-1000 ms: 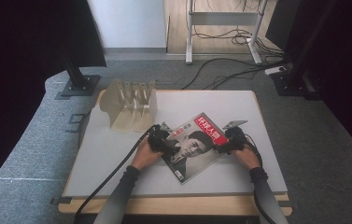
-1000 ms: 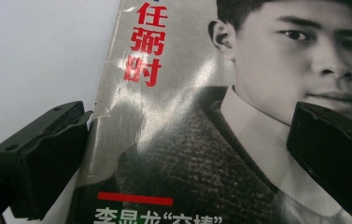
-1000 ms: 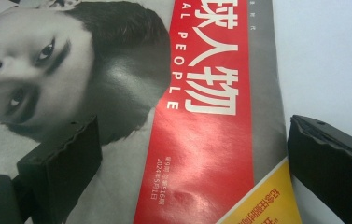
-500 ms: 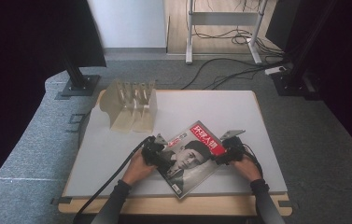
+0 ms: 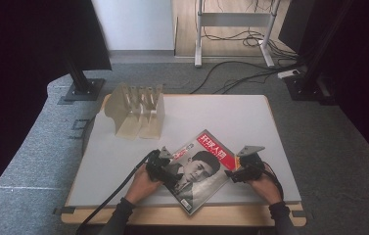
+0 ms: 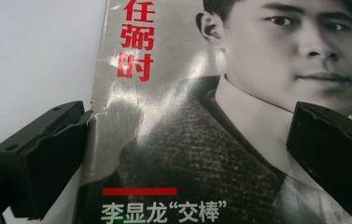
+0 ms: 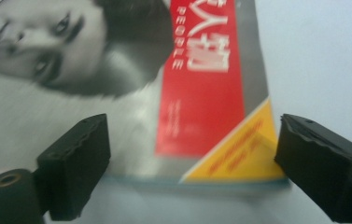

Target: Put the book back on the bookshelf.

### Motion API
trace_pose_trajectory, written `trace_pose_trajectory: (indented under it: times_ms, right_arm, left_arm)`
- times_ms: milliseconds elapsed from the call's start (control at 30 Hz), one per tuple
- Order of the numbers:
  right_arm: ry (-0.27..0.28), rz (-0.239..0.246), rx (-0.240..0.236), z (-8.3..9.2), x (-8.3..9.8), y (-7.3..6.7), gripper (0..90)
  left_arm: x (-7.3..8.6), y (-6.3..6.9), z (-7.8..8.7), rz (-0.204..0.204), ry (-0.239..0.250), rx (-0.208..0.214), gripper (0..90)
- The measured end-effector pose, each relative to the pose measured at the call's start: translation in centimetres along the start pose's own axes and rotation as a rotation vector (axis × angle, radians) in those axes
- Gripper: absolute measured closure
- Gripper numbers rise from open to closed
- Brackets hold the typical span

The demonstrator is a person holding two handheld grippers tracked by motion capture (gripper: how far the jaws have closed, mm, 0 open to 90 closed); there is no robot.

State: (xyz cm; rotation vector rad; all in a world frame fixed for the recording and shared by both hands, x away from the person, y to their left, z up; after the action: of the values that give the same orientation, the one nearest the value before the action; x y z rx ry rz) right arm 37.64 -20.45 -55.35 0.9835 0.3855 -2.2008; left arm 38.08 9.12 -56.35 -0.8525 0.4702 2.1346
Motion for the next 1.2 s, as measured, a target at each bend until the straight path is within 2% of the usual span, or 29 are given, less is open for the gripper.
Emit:
trace_pose_trajectory:
  times_ms: [133,233,300,500,567,633,667,700,800,933,967,1033,1133,1200]
  right_arm:
    - [0.003,-0.003,0.008,0.7,1.0,-0.6,7.0]
    - [-0.006,0.006,0.022,0.5,1.4,-0.9,6.6]
    - [-0.005,0.015,0.040,0.3,1.4,-0.9,3.2]
    - [-0.002,0.012,0.082,-0.1,1.3,-0.5,0.0]
    - [-0.004,0.001,0.071,-0.3,1.3,-0.3,0.0]
    - [-0.002,-0.002,0.078,-0.5,1.1,-0.1,0.0]
    - [0.002,0.002,0.084,-0.6,1.0,0.0,0.0]
    - [0.002,0.002,0.084,-0.6,1.0,0.0,0.0]
    - [0.007,-0.006,0.095,-1.1,0.6,0.4,0.0]
    - [0.007,-0.011,0.112,-1.6,0.1,0.8,0.0]
    - [0.007,-0.011,0.112,-1.6,0.1,0.8,0.0]
    - [0.004,-0.006,0.131,-2.0,-0.4,1.1,0.0]
    - [-0.004,-0.014,0.135,-2.5,-0.8,1.5,0.0]
    - [-0.005,-0.017,0.136,-2.8,-1.1,1.7,0.0]
  left_arm:
    - [0.4,0.6,0.3,0.001,-0.001,0.000,0.0]
    - [0.7,1.1,0.7,-0.003,-0.009,0.002,0.0]
    - [0.9,1.2,0.8,-0.001,-0.010,0.000,0.0]
    - [0.9,0.7,1.3,-0.011,-0.045,0.025,0.0]
    - [0.9,-0.6,1.9,-0.037,-0.058,-0.030,0.0]
    - [0.7,-1.8,2.6,-0.039,-0.047,-0.071,0.0]
    - [0.6,-2.4,2.9,-0.036,-0.039,-0.084,0.0]
    - [0.6,-2.4,2.9,-0.036,-0.039,-0.084,0.0]
    - [0.3,-4.5,3.6,-0.009,-0.020,-0.129,0.0]
    - [0.7,-6.8,3.4,0.019,-0.039,-0.178,0.0]
    - [0.7,-6.8,3.4,0.019,-0.039,-0.178,0.0]
    - [1.2,-8.0,2.6,0.030,-0.069,-0.197,0.0]
    - [1.4,-8.1,2.4,0.053,-0.046,-0.168,0.0]
    - [1.5,-7.6,2.3,0.043,-0.038,-0.147,0.0]
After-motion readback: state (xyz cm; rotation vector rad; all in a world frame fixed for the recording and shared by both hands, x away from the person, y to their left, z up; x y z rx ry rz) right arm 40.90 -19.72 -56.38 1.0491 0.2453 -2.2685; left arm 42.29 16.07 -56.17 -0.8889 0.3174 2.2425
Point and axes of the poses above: each handheld gripper's, and its own axes: z roughly backward along the jaws, x roughly out of its underside, y roughly to its right, the point moved 5 cm from there along -z, roughly forward along the jaws, and after that the axes turned 5 degrees about y, right-handed, at the moved point
